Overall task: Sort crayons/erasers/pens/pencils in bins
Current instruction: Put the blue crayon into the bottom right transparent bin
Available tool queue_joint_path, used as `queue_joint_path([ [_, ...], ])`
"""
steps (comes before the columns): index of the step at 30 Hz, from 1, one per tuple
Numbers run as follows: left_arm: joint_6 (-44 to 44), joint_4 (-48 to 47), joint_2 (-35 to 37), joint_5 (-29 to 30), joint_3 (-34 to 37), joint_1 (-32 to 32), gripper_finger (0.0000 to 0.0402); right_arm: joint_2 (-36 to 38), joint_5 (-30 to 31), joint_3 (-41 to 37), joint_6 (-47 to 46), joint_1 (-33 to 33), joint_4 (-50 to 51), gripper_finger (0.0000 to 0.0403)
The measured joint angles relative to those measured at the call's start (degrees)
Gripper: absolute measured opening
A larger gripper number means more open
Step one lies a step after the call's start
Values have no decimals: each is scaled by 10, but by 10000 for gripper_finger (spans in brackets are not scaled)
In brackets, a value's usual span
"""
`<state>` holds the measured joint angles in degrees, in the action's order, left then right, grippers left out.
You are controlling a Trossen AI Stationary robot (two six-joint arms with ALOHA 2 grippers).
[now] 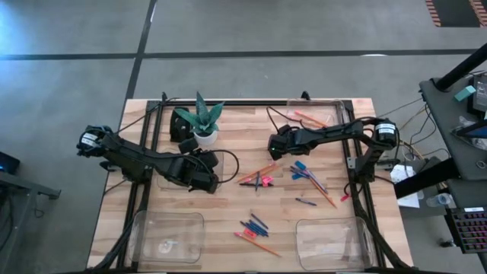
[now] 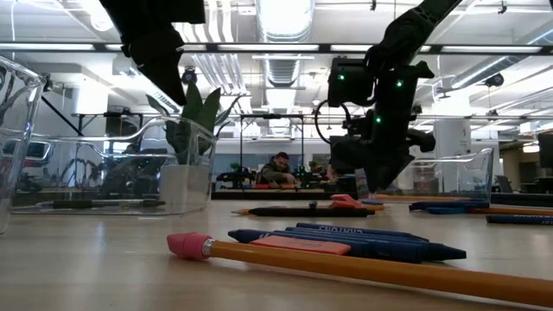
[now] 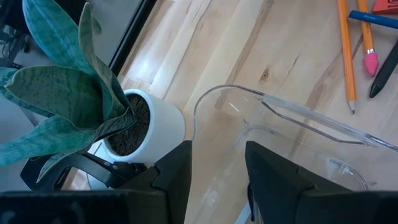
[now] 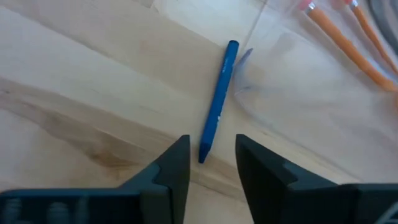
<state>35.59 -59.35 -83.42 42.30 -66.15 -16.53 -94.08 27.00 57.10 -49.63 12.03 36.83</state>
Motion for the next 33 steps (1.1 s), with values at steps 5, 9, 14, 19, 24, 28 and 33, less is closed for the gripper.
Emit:
queue_joint_path([
  [5, 0, 0, 0, 0, 0, 0, 137, 0, 0, -1, -15, 3, -3, 148],
  [9, 0, -1, 0, 0, 0, 0, 137, 0, -3, -13, -15, 13, -43, 148],
  [14, 0, -2, 0, 0, 0, 0, 137, 0, -15, -31, -14, 28, -64, 136],
  [19, 0, -2, 0, 0, 0, 0, 137, 0, -18, -44, -14, 48, -78, 124],
  [24, 0, -2, 0, 0, 0, 0, 137, -20, -36, -52, 6, 59, -109, 116],
  [28, 0, -2, 0, 0, 0, 0, 137, -41, -40, -49, 13, 65, -121, 116],
  [33, 0, -2, 0, 0, 0, 0, 137, -48, -45, -50, 30, 66, -123, 101],
])
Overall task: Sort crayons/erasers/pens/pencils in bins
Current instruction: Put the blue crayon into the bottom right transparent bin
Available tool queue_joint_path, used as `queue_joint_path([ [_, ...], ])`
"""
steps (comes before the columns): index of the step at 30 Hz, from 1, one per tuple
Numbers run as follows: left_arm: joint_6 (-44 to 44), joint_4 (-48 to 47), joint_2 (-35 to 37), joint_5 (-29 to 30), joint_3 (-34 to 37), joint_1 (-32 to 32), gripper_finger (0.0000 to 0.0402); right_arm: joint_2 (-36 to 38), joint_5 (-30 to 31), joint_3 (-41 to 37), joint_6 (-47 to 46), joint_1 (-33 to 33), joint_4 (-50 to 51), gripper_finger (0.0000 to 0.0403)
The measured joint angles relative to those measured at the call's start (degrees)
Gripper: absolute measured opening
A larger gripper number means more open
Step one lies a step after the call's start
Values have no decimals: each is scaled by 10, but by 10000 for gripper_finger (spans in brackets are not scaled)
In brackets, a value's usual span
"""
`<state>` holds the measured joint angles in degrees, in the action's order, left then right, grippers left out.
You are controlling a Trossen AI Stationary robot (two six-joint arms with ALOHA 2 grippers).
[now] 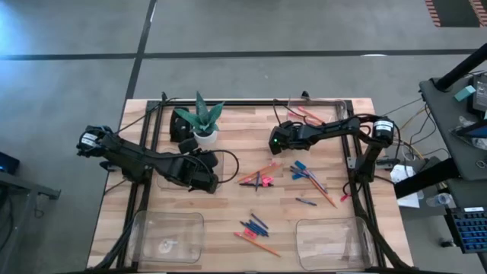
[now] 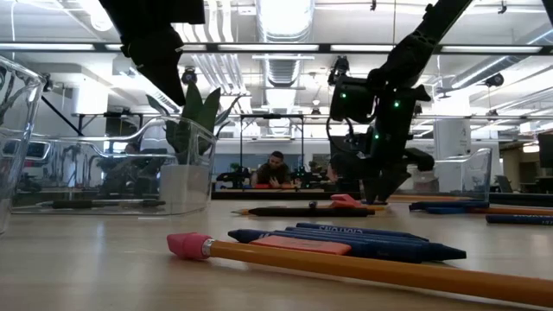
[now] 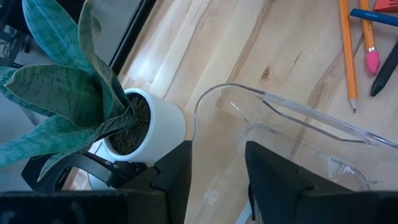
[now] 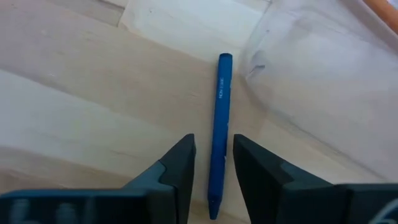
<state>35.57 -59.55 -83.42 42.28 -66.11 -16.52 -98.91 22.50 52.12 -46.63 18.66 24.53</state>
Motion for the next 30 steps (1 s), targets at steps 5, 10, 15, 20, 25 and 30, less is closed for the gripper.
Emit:
queue_joint_path([
  [5, 0, 0, 0, 0, 0, 0, 137, 0, -6, 0, 26, 0, 0, 60],
  [10, 0, 0, 0, 0, 0, 0, 137, 0, -10, 0, 60, 0, 1, 21],
  [15, 0, 0, 0, 0, 0, 0, 137, 8, -13, -1, 91, -1, 4, 17],
  [20, 1, 1, 0, 0, 0, 0, 137, 50, -29, -4, 120, -11, 15, 18],
  [25, 4, 18, 0, 16, 0, 0, 137, 107, -33, -3, 145, -27, 30, 18],
  [30, 17, 63, 0, 64, 0, 0, 137, 153, -85, -4, 185, -61, 40, 18],
])
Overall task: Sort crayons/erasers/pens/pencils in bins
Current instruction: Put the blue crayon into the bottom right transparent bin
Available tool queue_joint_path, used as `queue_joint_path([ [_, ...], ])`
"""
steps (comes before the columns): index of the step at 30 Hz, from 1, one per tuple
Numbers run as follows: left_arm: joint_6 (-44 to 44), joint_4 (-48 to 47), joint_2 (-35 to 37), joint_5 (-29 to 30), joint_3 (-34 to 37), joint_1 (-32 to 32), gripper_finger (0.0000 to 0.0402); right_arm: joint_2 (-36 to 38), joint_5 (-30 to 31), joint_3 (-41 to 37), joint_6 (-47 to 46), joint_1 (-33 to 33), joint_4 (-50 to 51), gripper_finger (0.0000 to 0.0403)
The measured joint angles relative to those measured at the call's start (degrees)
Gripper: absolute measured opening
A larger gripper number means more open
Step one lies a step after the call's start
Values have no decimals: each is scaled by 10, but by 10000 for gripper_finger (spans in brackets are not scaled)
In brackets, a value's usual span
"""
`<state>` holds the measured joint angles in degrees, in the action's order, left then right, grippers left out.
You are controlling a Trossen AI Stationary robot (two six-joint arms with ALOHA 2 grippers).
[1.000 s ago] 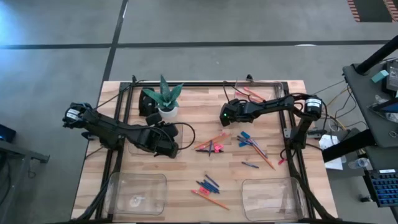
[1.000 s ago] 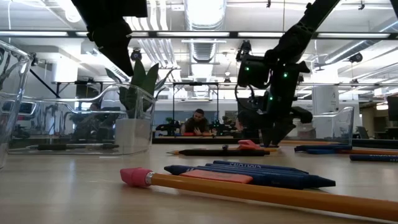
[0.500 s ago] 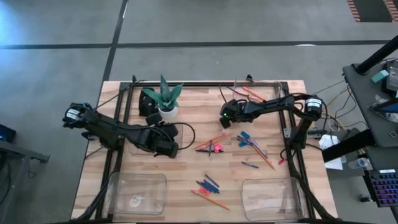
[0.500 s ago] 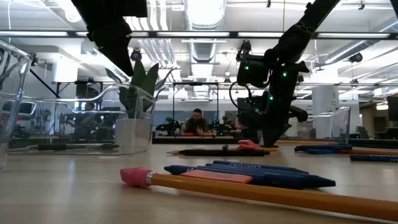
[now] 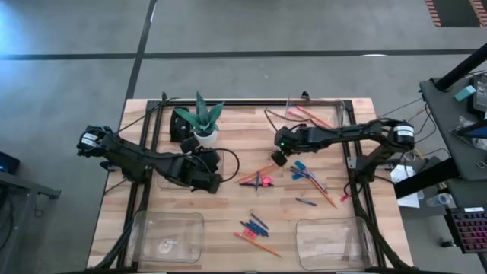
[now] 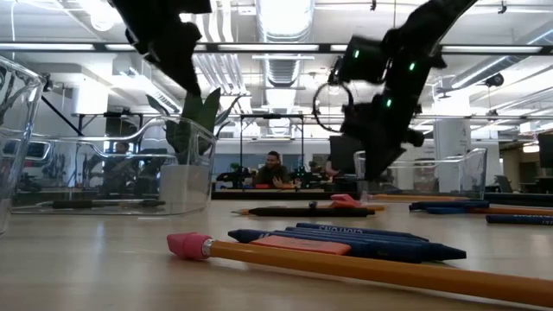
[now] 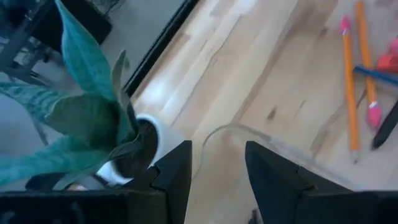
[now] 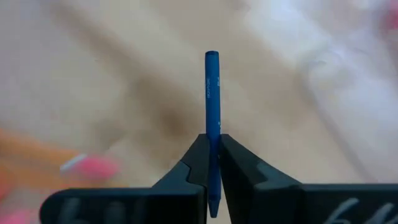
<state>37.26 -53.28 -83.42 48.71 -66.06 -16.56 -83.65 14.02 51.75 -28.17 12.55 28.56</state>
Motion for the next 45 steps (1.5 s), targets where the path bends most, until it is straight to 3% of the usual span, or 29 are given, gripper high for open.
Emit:
queue_joint_path([
  [7, -1, 39, 0, 9, 0, 0, 137, 92, -128, 0, 50, -69, 21, 18],
  [20, -1, 87, 0, 11, 0, 0, 137, 231, -161, 2, -27, -250, 56, 18],
  [45, -1, 244, 0, 11, 0, 0, 137, 199, -135, 2, -239, -657, 54, 18],
])
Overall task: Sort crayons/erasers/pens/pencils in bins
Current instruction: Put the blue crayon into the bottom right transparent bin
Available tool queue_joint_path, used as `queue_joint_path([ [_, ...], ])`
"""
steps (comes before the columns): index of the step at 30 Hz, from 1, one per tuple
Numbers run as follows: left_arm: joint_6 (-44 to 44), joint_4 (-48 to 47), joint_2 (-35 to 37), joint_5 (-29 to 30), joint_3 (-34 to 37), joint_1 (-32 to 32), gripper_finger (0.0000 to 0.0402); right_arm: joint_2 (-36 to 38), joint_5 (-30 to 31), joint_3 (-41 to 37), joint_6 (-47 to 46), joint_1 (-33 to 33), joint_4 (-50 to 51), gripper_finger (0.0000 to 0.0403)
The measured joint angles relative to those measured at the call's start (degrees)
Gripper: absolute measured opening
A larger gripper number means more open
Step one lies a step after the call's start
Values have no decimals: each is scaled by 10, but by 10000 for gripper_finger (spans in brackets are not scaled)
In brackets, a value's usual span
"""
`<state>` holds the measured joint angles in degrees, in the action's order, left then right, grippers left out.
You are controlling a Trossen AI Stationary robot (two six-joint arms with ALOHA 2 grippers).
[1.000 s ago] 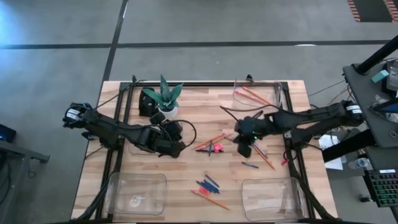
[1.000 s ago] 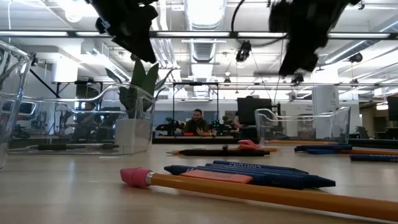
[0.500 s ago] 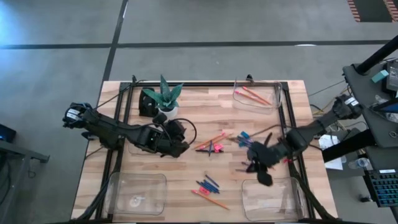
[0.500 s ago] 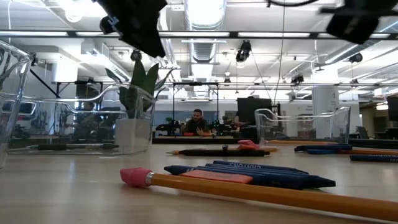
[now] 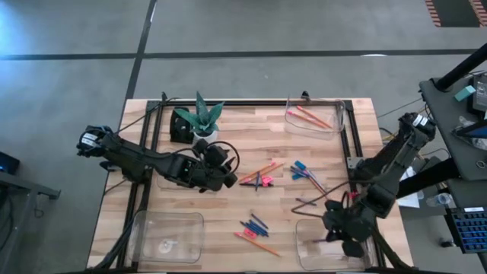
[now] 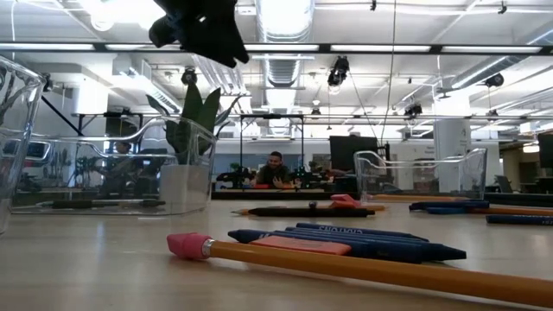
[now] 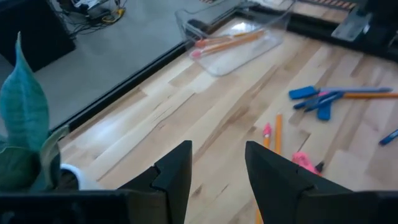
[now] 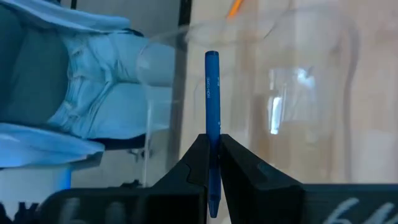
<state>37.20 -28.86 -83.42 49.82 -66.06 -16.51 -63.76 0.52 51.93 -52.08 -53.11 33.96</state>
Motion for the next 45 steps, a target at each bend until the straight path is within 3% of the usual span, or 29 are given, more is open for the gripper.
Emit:
queue_joint_path([
  [13, 1, 82, 0, -1, 0, 0, 137, -68, 36, 1, -42, -105, -29, 18],
  [27, 0, 90, -2, -10, 0, 0, 137, -123, 65, 1, -42, -104, -27, 18],
  [45, -2, 89, -2, -30, 0, 0, 137, -192, 69, 0, -201, -93, 43, 18],
])
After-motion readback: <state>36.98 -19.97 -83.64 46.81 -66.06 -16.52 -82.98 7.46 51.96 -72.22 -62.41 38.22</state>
